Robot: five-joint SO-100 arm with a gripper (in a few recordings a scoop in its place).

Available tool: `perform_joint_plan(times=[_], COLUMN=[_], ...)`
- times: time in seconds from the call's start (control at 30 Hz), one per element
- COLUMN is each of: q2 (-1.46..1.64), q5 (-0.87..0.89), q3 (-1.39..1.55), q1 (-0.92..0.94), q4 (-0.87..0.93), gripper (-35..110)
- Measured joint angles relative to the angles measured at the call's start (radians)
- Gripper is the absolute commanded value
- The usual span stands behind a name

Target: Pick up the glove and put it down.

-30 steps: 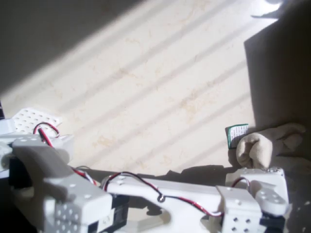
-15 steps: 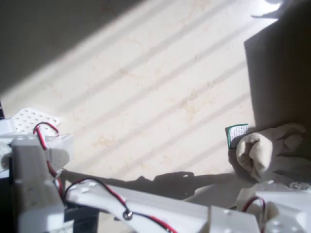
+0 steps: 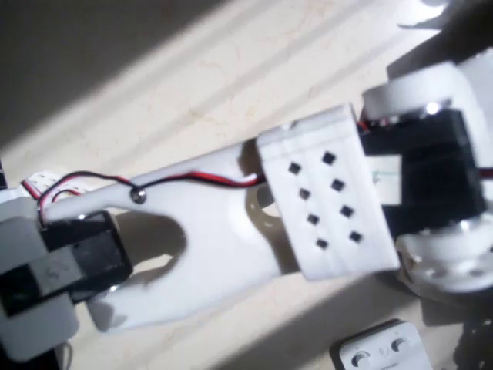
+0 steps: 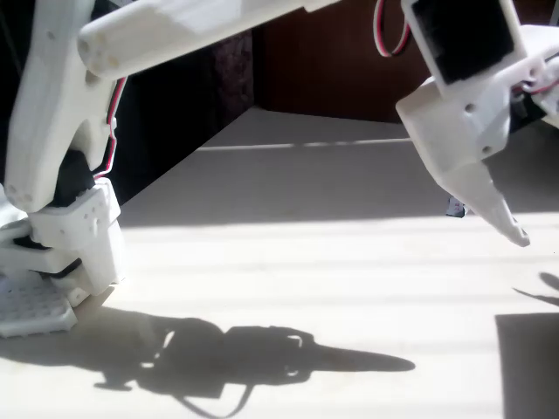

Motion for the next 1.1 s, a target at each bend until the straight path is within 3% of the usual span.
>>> perform_joint_plan(times=[0.43,0.7,1.1], q2=[-0.172,-0.193,-0.193], q5=[0.02,0.02,0.02], q3=[0.0,0.0,0.0], q1=[-0.008,-0.008,-0.008], q4=[-0.144,-0.16,-0.173], gripper=[26,-1,1])
